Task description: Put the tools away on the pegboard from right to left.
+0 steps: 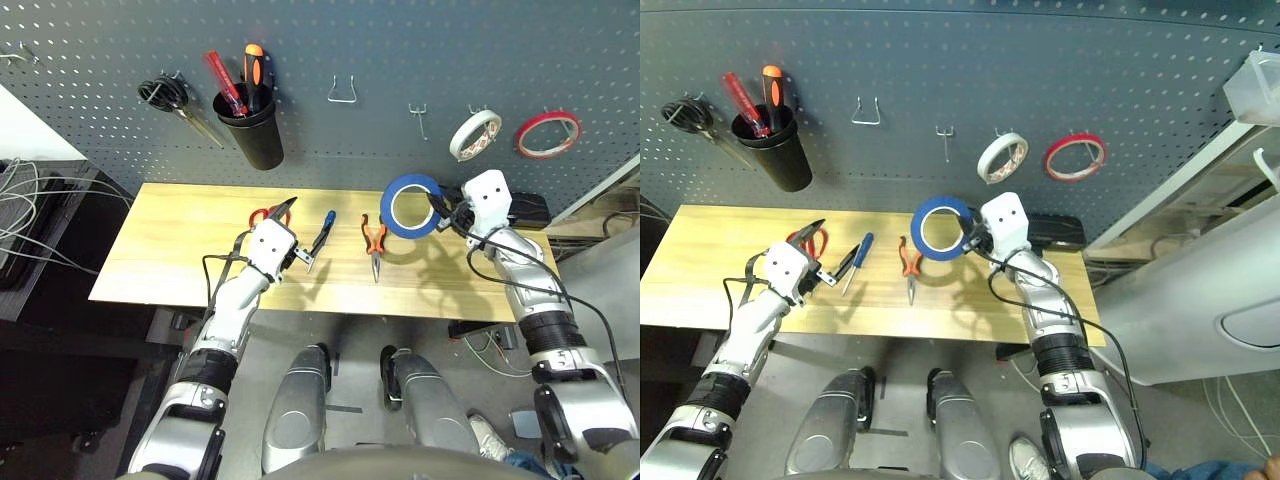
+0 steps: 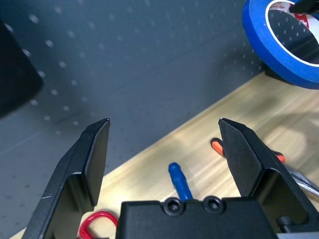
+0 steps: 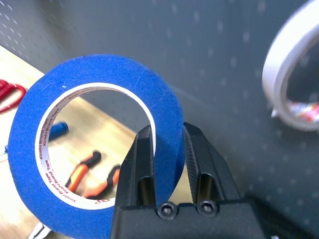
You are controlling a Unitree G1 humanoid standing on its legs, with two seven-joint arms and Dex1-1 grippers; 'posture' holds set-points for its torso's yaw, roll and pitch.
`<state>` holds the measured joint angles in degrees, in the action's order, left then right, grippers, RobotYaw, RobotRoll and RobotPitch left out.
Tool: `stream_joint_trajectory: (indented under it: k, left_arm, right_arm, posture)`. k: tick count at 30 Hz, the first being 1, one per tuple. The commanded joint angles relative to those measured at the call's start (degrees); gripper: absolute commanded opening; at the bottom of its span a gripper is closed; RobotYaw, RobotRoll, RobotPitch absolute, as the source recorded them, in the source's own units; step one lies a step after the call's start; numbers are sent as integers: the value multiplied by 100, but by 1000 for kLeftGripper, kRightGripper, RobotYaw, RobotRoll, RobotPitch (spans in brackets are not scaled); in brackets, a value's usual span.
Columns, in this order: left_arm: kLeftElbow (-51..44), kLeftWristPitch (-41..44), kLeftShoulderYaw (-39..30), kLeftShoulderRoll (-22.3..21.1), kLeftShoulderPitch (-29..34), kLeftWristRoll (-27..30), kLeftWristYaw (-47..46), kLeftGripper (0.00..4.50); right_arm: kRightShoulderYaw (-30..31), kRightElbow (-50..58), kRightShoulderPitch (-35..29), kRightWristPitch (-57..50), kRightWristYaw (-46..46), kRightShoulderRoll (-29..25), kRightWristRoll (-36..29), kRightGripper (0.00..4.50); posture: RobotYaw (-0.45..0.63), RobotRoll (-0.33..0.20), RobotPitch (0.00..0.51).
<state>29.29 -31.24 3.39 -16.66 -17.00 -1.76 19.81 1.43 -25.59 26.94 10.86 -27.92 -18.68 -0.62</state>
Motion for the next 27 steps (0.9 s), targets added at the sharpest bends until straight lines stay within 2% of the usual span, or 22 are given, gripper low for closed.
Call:
stream_joint_trajectory:
  k: [1,13,27]
  left_arm:
    - [125,-64,-9,54,7,-9,-16,4500]
    - [40,-70,-34,52,63,-18,-62,4500]
    - [101,-77,-9,74,11,-19,-36,4500]
  right_arm:
    - [63,-90,99,306,89,45,103,742]
    - [-30,-422,499,836,462,79,156,742]
    - [312,-33,271,1458,185,-36,382,740]
  posture:
    - [91,0,165]
    - [99,0,175]
    - [85,0,178]
